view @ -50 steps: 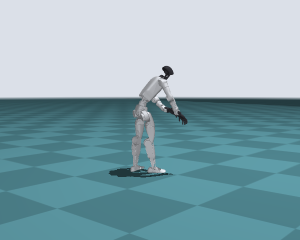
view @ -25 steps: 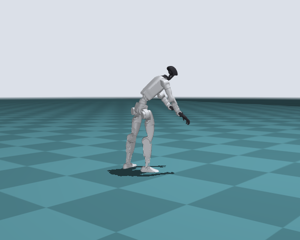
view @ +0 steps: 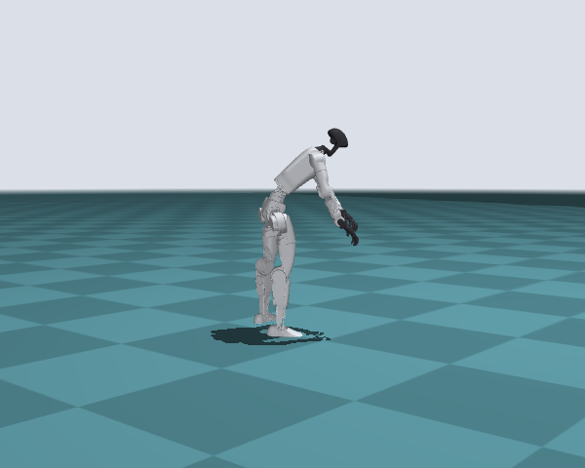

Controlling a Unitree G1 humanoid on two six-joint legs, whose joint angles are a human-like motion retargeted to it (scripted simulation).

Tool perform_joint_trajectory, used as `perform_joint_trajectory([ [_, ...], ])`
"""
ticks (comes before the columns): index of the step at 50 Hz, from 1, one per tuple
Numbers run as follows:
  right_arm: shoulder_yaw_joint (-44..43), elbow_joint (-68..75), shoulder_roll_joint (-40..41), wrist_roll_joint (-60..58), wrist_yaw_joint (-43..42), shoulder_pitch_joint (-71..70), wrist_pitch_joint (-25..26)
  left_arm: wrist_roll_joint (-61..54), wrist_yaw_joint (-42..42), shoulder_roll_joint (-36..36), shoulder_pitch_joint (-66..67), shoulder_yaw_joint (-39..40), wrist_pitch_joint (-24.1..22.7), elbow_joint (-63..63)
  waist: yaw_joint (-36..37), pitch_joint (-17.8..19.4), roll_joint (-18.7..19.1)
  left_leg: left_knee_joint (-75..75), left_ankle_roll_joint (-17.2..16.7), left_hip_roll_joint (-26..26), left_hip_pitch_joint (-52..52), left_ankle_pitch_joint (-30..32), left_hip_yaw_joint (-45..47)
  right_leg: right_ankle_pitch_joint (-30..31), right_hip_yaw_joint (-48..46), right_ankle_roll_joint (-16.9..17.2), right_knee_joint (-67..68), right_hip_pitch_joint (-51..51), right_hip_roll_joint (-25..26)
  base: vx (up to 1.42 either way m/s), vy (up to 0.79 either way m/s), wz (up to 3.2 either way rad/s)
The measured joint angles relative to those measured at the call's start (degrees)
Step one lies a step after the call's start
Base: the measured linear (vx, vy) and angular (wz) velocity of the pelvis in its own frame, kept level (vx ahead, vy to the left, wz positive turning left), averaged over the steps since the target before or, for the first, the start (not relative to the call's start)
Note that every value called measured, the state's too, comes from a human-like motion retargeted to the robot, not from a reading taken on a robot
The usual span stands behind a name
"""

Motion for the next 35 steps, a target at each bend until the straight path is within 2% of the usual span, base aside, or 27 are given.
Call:
perform_joint_trajectory([
  [3,-0.92,-0.41,-0.35,-0.97,-1.20,1.60,-1.31,6.60,1.86,1.00,-2.99,-6.11,-6.24,-11.68,-0.07,0.00,1.24,-1.39,-1.55,2.41,-3.27,1.86,2.59,-0.11,0.14,0.00,0.60,-0.31,0.07,0.04,0.26,-0.13],
  [6,-1.39,-0.11,-0.45,-1.82,-1.19,1.88,-2.13,9.61,3.64,2.73,-3.47,-4.62,-6.40,-10.60,-1.07,0.00,1.67,-1.39,-1.58,3.30,-7.89,1.63,4.85,0.21,0.39,0.00,1.39,-1.77,-1.14,-0.05,0.38,-0.01],
  [9,-0.65,0.98,0.38,-2.77,0.53,1.36,-1.58,3.37,-0.49,3.36,-1.13,3.72,-1.37,0.96,-2.15,0.00,1.09,-1.39,-1.58,3.75,-10.63,0.32,6.61,0.29,1.52,0.00,2.29,-2.69,-2.30,-0.01,0.40,-0.25],
  [13,0.33,2.98,2.32,-5.07,1.70,0.92,-0.32,-0.73,-4.33,0.23,-0.50,17.20,10.62,19.94,-3.19,0.00,-0.20,-1.39,-1.58,4.75,-10.87,0.64,8.31,0.37,3.80,0.00,2.80,-2.56,-2.38,0.06,0.33,-0.56],
  [15,0.52,3.62,2.79,-5.09,1.90,1.02,-0.25,0.92,-4.64,-1.59,-0.86,18.13,12.22,24.59,-3.39,0.00,-0.48,-1.39,-1.58,5.40,-10.39,2.05,9.33,0.66,4.74,0.00,2.67,-2.22,-1.80,0.08,0.28,-0.64],
  [17,0.50,4.52,3.05,-4.56,1.42,1.15,-0.49,2.59,-3.85,-2.06,-0.51,13.19,8.66,21.82,-3.28,0.00,-0.62,-1.39,-1.58,5.99,-9.80,3.57,10.54,1.15,5.53,0.00,2.27,-1.75,-1.12,0.09,0.27,-0.64],
  [20,-0.18,4.95,3.05,-2.16,1.02,1.76,-1.05,3.68,-1.12,-0.97,-0.14,3.79,0.38,8.76,-2.25,0.00,-1.42,-1.39,-1.58,6.64,-8.49,4.96,12.39,2.04,6.71,0.00,1.36,-0.68,-0.35,0.11,0.25,-0.63],
  [23,-2.64,3.88,2.59,0.06,-0.17,3.24,-1.82,7.57,1.37,1.36,-1.31,-0.95,-6.91,-5.62,-0.81,0.00,-2.50,-1.39,-1.58,6.71,-6.99,4.89,13.80,3.04,7.43,0.00,0.38,0.45,-0.27,0.12,0.25,-0.55],
  [25,-3.39,3.51,2.24,1.12,-0.66,3.78,-2.24,10.76,3.01,2.47,-2.80,-2.13,-8.97,-9.88,0.14,0.00,-3.09,-1.39,-1.58,6.40,-6.21,4.45,14.51,3.76,7.54,0.00,-0.21,0.96,-0.59,0.11,0.26,-0.45],
  [27,-3.78,3.49,2.04,2.25,-0.35,4.25,-2.12,11.22,3.29,3.21,-3.20,-0.87,-7.39,-7.70,1.30,0.00,-3.72,-1.39,-1.58,5.86,-5.37,3.84,15.25,4.47,7.62,0.00,-0.77,1.51,-1.17,0.10,0.27,-0.39],
  [29,-3.86,3.90,2.17,3.17,0.75,4.43,-1.47,7.70,0.90,2.95,-2.63,3.08,-3.78,-0.76,2.46,0.00,-4.32,-1.39,-1.58,5.32,-4.56,3.23,15.96,5.07,7.59,0.00,-1.22,2.03,-1.75,0.09,0.26,-0.35],
  [33,-4.05,5.69,3.11,2.67,3.35,4.42,0.68,-1.05,-4.24,-0.74,-2.48,16.05,8.64,17.05,4.70,0.00,-4.98,-1.39,-1.58,4.75,-2.64,2.01,17.28,5.61,6.75,0.00,-1.69,3.26,-2.49,0.09,0.20,-0.35],
  [35,-4.17,6.25,3.22,2.85,3.60,4.51,1.00,-0.26,-2.31,-2.21,-3.34,17.55,11.69,21.33,5.92,0.00,-4.73,-1.39,-1.58,4.71,-1.74,1.49,17.78,5.80,5.64,0.00,-1.84,3.89,-2.60,0.09,0.13,-0.30],
])
